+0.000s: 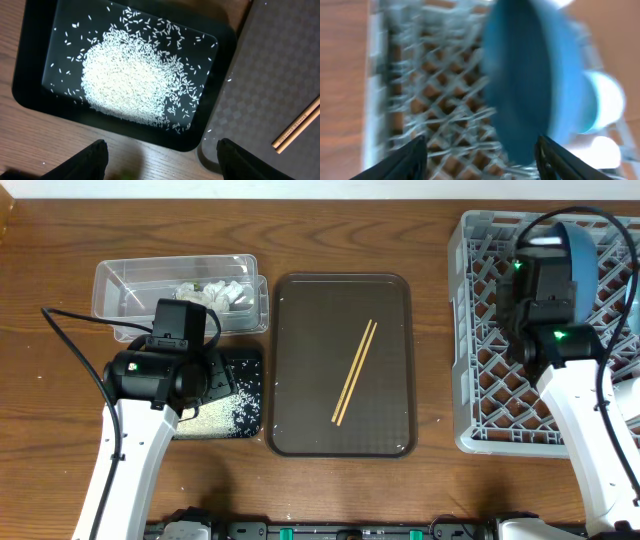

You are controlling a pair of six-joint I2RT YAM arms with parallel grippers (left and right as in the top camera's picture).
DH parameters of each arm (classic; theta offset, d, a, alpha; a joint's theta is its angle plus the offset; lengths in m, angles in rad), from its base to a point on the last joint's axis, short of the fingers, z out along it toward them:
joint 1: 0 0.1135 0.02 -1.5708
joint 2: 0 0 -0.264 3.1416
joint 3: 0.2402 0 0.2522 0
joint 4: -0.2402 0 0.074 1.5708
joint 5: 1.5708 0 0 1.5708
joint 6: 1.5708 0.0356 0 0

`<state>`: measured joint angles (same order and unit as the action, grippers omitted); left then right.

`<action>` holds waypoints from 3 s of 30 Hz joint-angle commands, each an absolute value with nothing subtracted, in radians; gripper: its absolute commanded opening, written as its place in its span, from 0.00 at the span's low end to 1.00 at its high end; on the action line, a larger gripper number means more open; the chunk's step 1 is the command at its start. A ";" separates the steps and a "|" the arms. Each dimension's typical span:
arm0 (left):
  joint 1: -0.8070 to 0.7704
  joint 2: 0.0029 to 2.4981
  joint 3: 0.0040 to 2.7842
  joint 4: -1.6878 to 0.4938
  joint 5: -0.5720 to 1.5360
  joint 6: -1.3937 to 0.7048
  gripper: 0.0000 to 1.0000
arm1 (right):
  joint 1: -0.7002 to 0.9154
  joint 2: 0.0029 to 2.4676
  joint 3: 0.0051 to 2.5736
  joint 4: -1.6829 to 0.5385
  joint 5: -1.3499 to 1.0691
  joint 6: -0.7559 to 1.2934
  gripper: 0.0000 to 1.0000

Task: Sort waste into correct bins and load items into the dishwasher rack
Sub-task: 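Carry the blue plate right and stand it in the dish rack, then grasp one wooden chopstick on the brown tray with the right gripper, then carry the chopstick right and insert it into the dish rack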

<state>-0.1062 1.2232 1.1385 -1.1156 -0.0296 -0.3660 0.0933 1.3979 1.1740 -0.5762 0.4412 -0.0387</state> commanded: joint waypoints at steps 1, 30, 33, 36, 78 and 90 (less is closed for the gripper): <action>-0.101 1.223 1.136 -1.118 -0.034 -0.372 0.73 | 0.119 1.399 1.177 -0.619 0.150 0.040 0.63; -0.101 1.223 1.136 -1.118 -0.034 -0.372 0.73 | 0.673 1.816 1.174 -0.676 0.088 0.648 0.61; -0.101 1.223 1.136 -1.118 -0.034 -0.372 0.73 | 0.691 1.870 1.174 -0.649 0.133 0.651 0.61; -0.101 1.223 1.136 -1.118 -0.034 -0.372 0.73 | 0.696 1.908 1.174 -0.643 0.161 0.670 0.59; -0.101 1.223 1.136 -1.118 -0.034 -0.372 0.73 | 0.224 1.432 1.243 -0.907 0.168 0.099 0.01; -0.101 1.223 1.136 -1.118 -0.033 -0.372 0.73 | 0.078 1.596 1.228 -0.953 0.149 0.088 0.02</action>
